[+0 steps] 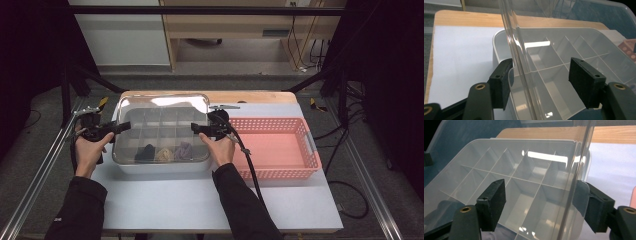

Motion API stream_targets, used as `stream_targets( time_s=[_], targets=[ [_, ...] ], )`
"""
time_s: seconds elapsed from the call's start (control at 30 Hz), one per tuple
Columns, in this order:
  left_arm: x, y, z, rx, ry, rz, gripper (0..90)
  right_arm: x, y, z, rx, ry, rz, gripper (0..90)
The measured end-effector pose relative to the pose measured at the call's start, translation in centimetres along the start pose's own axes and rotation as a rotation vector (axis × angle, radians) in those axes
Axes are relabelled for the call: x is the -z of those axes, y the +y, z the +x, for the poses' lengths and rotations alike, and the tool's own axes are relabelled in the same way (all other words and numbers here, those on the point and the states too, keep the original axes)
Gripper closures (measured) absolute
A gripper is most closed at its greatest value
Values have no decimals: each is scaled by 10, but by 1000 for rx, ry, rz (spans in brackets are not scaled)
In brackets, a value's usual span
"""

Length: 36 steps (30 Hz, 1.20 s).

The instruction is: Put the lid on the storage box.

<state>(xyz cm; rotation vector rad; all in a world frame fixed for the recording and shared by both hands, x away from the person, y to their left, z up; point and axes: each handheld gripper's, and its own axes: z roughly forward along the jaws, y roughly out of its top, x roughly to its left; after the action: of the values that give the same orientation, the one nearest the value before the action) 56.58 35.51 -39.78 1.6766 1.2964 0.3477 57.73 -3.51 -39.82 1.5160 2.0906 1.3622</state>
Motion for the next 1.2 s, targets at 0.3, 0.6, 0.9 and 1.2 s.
stream_targets(
  time_s=[0.3, 0.6, 0.9, 1.2],
  targets=[
    [-4, -1, 0, -8, 16, 14, 333, -7, -3, 2, 1, -18, 2, 219],
    [-10, -3, 1, -21, 34, 43, 307, -14, -6, 3, 5, -28, 16, 174],
    [-12, -4, 2, -20, 32, 55, 301, -15, -7, 3, 7, -27, 17, 166],
    [-14, -10, 8, -30, 46, 73, 354, -13, -6, 2, 17, -24, 22, 174]
  ],
)
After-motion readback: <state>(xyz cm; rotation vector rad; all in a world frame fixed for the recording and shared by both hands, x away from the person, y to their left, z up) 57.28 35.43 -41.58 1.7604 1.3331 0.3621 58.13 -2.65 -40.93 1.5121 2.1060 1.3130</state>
